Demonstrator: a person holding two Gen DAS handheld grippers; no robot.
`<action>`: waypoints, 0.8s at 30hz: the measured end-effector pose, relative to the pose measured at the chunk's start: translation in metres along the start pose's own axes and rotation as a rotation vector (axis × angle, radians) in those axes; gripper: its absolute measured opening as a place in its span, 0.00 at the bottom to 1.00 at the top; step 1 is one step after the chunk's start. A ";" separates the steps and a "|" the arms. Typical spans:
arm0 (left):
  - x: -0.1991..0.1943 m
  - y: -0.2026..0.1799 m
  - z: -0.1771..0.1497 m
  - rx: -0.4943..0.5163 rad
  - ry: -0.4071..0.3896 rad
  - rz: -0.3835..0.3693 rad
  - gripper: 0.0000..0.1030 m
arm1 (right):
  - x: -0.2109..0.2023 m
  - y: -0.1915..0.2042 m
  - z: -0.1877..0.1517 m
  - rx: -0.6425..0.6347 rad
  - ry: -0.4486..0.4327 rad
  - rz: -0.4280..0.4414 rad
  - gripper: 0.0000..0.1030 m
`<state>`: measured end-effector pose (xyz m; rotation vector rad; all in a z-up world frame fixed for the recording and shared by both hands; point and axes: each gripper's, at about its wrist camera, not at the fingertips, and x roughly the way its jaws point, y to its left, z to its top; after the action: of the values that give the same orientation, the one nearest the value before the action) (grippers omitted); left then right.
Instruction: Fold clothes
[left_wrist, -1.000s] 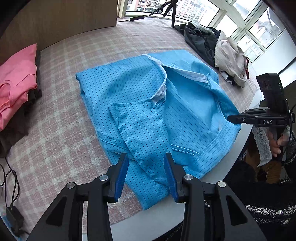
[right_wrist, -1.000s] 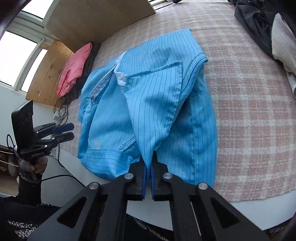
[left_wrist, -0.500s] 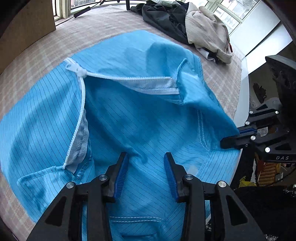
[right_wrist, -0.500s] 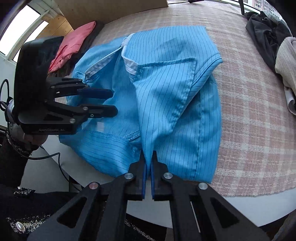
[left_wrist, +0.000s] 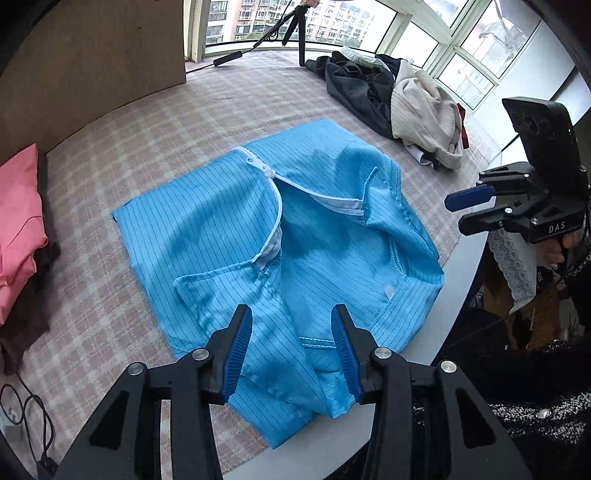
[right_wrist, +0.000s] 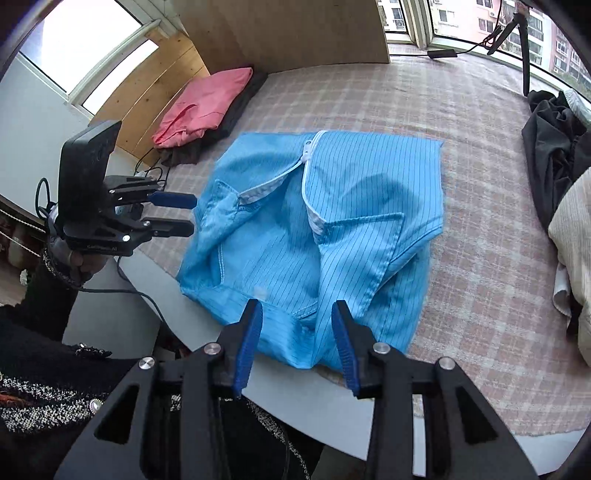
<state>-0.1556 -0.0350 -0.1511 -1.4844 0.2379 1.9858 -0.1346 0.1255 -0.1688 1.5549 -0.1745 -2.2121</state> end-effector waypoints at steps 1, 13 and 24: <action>0.003 0.001 -0.005 -0.017 0.014 0.013 0.41 | 0.012 0.002 0.005 -0.001 0.021 -0.021 0.38; 0.014 -0.087 -0.045 0.482 0.109 0.003 0.48 | 0.046 0.087 -0.054 -0.641 0.212 -0.039 0.38; 0.007 -0.088 -0.040 0.543 -0.040 0.149 0.02 | 0.061 0.083 -0.053 -0.667 0.134 -0.284 0.04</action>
<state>-0.0729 0.0162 -0.1517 -1.0982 0.8187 1.8578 -0.0809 0.0331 -0.2129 1.3811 0.7876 -2.0346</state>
